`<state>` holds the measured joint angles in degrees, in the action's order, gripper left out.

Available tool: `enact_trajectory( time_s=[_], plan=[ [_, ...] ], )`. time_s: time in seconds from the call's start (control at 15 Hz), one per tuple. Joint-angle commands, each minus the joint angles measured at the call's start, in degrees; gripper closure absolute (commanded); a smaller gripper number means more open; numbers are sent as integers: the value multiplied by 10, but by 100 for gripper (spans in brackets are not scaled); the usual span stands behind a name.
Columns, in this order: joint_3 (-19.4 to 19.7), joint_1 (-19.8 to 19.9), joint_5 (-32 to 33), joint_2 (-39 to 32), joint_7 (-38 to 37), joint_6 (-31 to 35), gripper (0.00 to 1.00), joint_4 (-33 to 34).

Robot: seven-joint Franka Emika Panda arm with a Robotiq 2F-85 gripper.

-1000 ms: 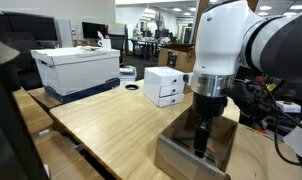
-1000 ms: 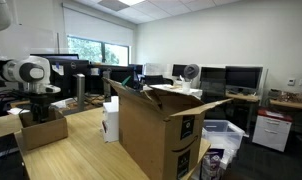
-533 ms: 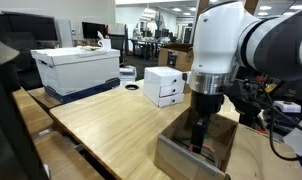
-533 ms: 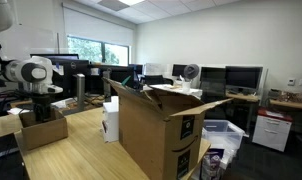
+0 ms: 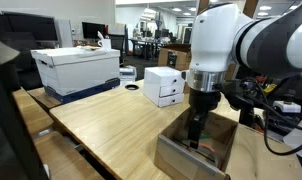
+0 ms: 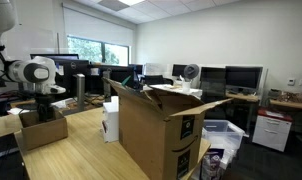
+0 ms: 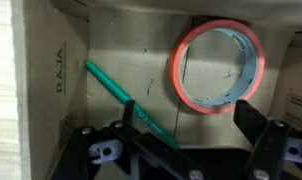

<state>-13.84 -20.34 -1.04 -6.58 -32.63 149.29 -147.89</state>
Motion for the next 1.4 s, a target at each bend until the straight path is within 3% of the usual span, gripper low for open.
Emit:
enact_trajectory(
  time_s=[0.0, 1.33],
  plan=[
    [4, 9, 7, 7, 1, 12, 0, -12],
    [26, 25, 8, 0, 4, 15, 0, -10]
  ],
)
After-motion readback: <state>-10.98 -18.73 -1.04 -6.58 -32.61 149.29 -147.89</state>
